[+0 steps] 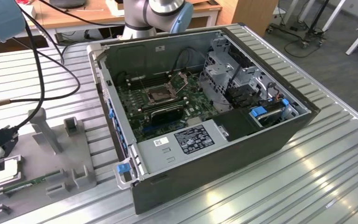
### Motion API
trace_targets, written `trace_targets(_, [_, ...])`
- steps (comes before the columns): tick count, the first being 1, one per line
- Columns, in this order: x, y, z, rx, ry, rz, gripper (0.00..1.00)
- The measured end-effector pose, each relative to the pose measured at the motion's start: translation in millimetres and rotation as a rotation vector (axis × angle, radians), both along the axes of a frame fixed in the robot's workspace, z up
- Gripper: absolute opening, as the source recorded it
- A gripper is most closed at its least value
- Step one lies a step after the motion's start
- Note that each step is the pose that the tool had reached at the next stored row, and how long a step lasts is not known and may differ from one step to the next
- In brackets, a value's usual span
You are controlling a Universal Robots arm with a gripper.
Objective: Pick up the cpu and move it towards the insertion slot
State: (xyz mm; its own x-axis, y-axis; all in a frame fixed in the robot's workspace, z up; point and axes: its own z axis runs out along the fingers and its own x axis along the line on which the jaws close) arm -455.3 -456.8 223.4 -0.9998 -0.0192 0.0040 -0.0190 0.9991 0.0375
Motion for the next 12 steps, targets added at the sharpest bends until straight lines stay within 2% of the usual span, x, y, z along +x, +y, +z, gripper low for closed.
trace_targets(12, [0.0,0.1,-0.4,-0.0002,0.0002,0.000,0.11])
